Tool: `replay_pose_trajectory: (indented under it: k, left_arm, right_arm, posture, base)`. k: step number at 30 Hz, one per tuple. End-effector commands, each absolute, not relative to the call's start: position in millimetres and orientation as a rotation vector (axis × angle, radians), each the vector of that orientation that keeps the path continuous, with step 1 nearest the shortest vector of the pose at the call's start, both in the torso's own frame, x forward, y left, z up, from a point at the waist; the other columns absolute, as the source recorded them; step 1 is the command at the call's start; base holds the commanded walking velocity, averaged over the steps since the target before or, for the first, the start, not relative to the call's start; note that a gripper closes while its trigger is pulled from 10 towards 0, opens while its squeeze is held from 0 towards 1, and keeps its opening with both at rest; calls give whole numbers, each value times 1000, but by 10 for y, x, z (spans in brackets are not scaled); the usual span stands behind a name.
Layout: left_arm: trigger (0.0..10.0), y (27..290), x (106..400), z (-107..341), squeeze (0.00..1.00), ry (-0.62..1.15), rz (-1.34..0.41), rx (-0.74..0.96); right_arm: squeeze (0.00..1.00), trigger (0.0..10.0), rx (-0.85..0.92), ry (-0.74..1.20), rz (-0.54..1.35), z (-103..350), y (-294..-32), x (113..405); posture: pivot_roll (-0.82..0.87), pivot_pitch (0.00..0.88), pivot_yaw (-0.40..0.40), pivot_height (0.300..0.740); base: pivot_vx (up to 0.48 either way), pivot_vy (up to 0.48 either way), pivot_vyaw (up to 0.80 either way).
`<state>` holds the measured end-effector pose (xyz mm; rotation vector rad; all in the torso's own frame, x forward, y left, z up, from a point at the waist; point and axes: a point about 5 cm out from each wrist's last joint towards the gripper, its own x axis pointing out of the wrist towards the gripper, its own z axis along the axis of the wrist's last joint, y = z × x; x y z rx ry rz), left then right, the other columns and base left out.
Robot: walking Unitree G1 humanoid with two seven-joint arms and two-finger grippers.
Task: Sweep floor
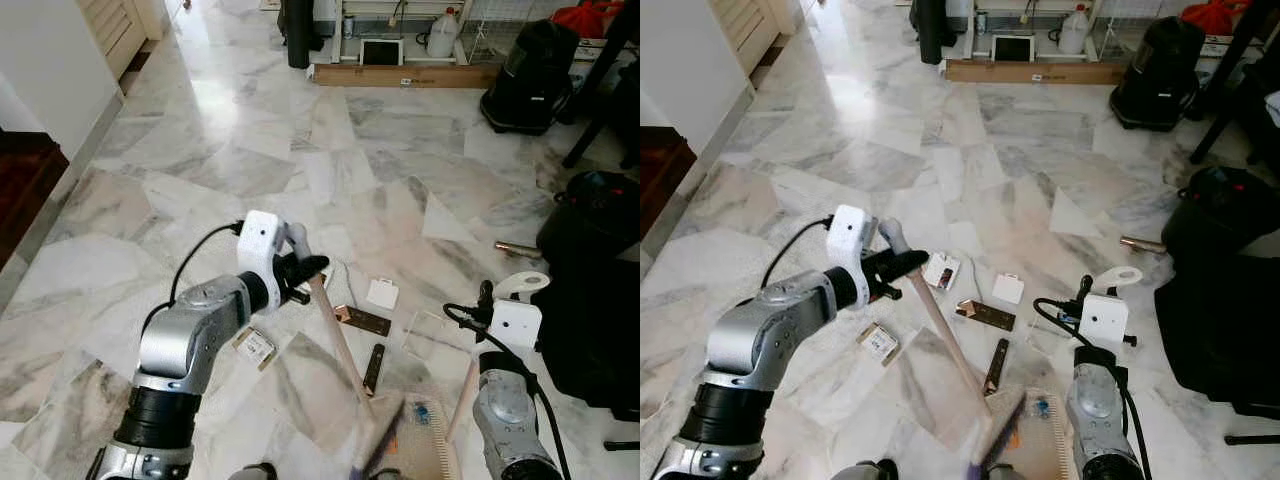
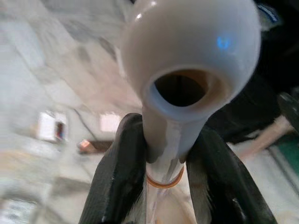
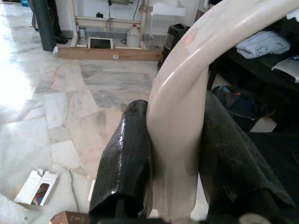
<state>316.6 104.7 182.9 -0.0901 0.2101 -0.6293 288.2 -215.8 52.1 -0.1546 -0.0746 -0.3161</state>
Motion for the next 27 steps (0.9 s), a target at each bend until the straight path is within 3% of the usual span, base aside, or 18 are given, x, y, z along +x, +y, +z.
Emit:
replay_pose_trajectory:
  k: [1,9,18,27]
  left_arm:
    - [10000,1165,3213,2037,0,97,-568,9]
    - [10000,1296,3319,2422,0,-152,-422,118]
    - [10000,1404,3310,1946,0,-212,-282,196]
    - [10000,1443,3292,1745,0,-251,-197,220]
  right_arm:
    - [0,10000,-119,-57,-334,478,-2148,2864]
    - [0,10000,-111,-59,-334,486,-2145,2875]
    - [0,10000,9,-169,-372,678,-2209,2902]
    - [0,10000,50,-278,-380,895,-2259,2924]
  posture:
    - [149,130,11,740]
    - [146,118,11,740]
    - [126,91,10,740]
    - [111,59,4,740]
  base:
    - [0,0,0]
    - [0,0,0]
    - [0,0,0]
    - [0,0,0]
